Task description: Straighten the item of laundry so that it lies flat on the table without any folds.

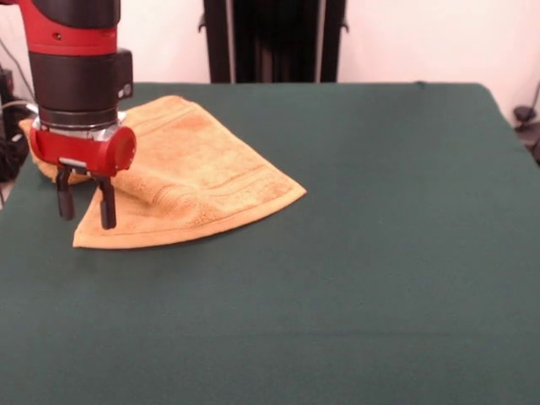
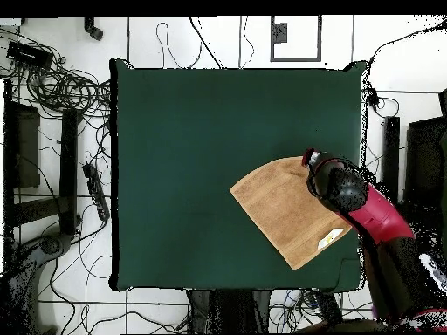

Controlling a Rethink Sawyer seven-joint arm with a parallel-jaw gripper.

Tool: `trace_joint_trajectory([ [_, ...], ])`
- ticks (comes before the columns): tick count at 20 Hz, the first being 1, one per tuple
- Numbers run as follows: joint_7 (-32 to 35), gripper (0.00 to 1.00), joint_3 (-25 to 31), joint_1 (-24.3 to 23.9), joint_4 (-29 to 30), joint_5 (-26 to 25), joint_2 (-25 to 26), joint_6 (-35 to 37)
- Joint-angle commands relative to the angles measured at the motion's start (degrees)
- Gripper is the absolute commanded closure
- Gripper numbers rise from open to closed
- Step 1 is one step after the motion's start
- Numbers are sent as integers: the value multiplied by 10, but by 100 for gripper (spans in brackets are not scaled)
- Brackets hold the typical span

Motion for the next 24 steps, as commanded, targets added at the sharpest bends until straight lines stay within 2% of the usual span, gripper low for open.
trace_joint_trajectory([
  [1, 152, 0, 43, 19, 37, 34, 59, -25],
  [24, 179, 0, 42, 43, 55, 77, 84, -64],
])
